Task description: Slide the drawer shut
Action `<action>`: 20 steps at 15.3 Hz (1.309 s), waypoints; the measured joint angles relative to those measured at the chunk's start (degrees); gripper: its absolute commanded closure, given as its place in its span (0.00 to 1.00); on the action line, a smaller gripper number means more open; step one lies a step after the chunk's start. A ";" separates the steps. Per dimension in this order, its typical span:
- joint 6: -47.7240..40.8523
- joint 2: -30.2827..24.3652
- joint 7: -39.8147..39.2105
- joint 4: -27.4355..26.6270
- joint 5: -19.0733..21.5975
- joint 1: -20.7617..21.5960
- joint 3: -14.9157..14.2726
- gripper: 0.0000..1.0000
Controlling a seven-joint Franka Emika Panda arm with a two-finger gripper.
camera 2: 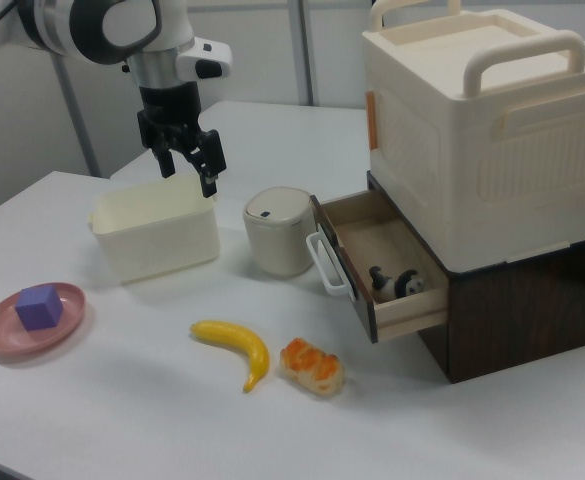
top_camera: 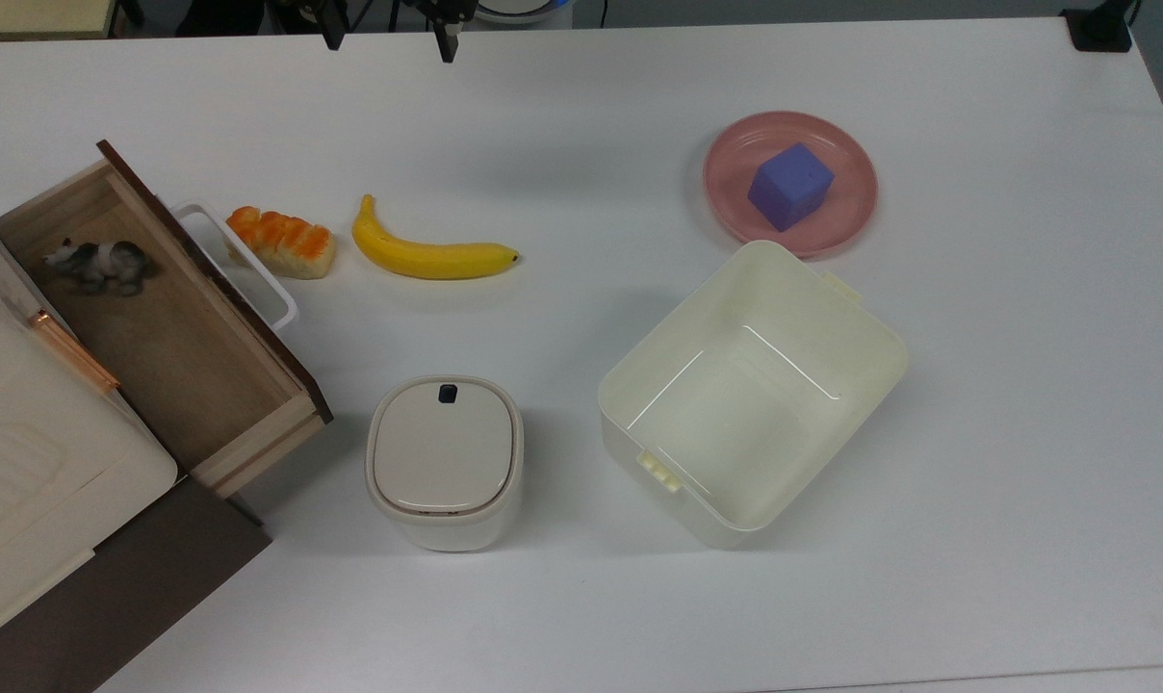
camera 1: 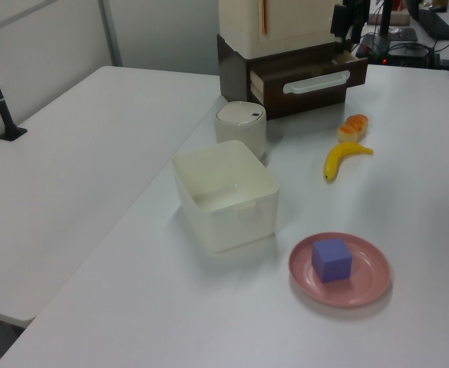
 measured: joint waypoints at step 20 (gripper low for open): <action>0.00 -0.01 0.47 0.08 -4.33 -0.72 -0.29 0.10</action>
